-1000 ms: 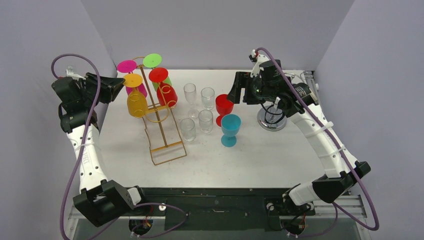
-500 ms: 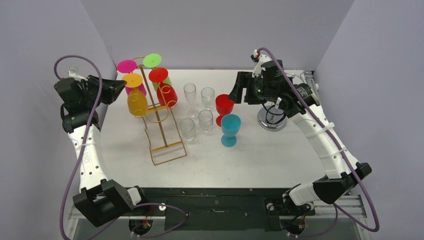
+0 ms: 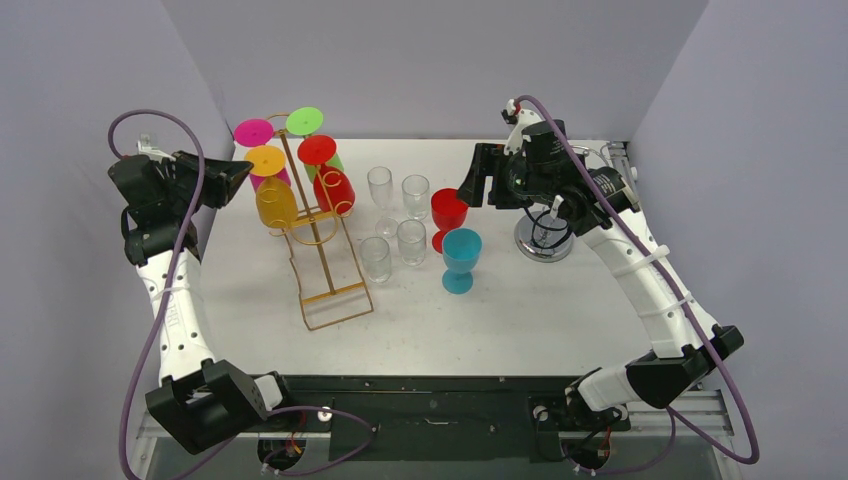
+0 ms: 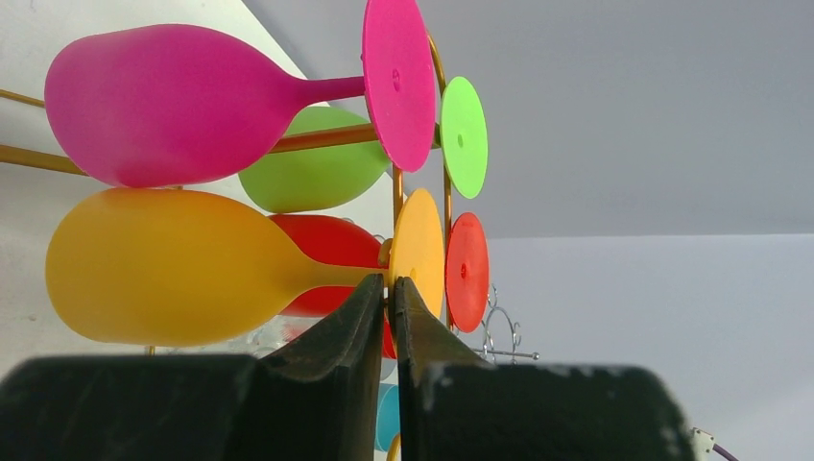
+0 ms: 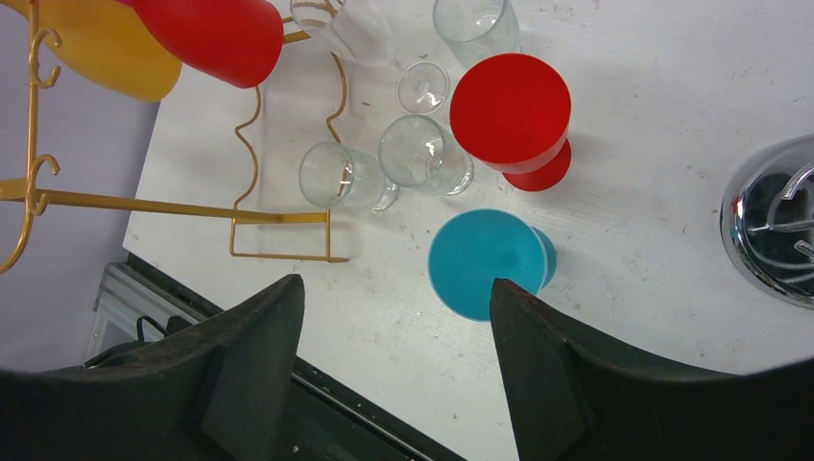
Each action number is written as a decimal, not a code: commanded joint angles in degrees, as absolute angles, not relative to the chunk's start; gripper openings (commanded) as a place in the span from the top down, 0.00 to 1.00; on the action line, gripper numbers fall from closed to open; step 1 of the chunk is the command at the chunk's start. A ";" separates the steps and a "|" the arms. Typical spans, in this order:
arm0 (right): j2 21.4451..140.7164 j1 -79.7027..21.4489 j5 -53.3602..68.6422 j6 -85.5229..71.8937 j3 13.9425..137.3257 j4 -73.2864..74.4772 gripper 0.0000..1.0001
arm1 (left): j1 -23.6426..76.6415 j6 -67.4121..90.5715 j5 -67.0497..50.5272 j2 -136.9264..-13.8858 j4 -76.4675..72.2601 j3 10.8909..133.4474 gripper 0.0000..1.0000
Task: Take the wine glass off the wine glass rack
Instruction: Pick up the wine glass from the wine rack, then place the wine glass at the center of the board.
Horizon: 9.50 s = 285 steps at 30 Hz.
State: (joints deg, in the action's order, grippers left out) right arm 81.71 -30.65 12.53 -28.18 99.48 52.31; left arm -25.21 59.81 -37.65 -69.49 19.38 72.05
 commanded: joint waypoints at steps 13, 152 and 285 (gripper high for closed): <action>79.70 -30.15 12.77 -28.56 99.84 50.49 0.34 | -25.14 60.20 -38.23 -66.97 18.60 78.58 0.98; 70.68 -16.57 31.88 -73.81 68.21 -44.24 0.18 | 23.13 116.38 -27.98 -87.67 -38.59 97.93 1.00; 86.34 -57.48 -8.93 -30.61 113.31 66.89 1.00 | 10.39 32.53 -2.60 -73.49 43.27 118.54 0.04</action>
